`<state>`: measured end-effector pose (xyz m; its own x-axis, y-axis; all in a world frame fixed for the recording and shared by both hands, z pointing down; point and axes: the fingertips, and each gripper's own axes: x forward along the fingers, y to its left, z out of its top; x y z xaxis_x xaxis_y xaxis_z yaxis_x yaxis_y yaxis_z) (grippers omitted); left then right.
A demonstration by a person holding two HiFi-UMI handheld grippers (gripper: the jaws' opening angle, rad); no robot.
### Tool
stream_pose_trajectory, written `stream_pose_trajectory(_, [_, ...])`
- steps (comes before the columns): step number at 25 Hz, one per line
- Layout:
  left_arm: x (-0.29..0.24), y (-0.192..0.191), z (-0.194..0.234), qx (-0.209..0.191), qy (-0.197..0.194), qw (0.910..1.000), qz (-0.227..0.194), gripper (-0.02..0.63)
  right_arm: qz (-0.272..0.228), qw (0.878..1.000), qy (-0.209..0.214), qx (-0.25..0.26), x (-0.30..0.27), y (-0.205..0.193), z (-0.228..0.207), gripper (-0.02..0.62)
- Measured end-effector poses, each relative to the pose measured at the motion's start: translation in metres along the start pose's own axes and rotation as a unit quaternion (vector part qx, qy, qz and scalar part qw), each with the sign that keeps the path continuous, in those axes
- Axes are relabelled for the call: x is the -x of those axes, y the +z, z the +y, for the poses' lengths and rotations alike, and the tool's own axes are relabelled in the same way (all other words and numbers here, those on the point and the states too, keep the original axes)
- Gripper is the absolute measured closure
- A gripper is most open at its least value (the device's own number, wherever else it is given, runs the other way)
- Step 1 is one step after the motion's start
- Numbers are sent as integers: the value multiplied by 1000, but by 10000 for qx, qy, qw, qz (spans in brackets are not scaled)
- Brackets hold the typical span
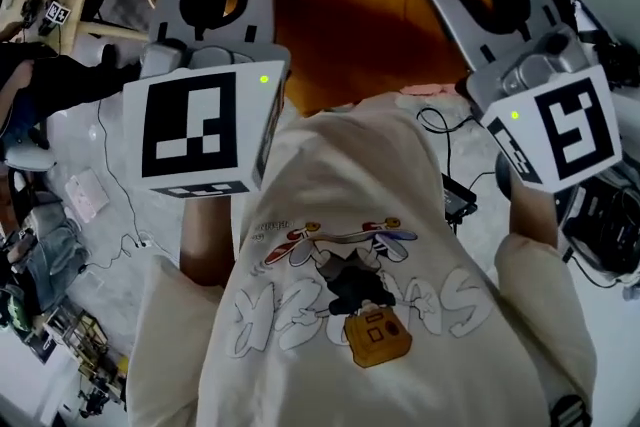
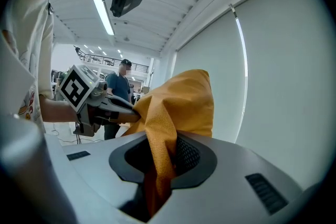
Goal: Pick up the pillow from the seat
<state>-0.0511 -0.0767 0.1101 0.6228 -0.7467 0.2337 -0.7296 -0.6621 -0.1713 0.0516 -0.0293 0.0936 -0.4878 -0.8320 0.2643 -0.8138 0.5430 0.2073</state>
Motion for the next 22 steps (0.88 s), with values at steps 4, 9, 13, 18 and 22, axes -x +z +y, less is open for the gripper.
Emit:
stream_pose_trajectory(4, [16, 7, 3, 169, -1, 9999, -28, 578, -121, 9998, -181, -16, 8, 6, 13, 505])
stream_pose_trajectory(9, [21, 21, 3, -29, -42, 9999, -126, 578, -313, 9990, -304, -118, 16, 16, 13, 505])
stream_pose_trajectory(13, [18, 32, 4, -40, -53, 9996, -266, 578, -428, 9981, -446, -76, 19, 24, 7, 505])
stream_pose_trajectory(18, [19, 30, -7, 184, -127, 9987, -468, 578, -486, 9971, -583, -99, 31, 13, 12, 504])
stream_pose_trajectory(22, [21, 8, -18, 439, -175, 9983, -331, 577, -447, 9969, -650, -67, 36, -6, 24, 503])
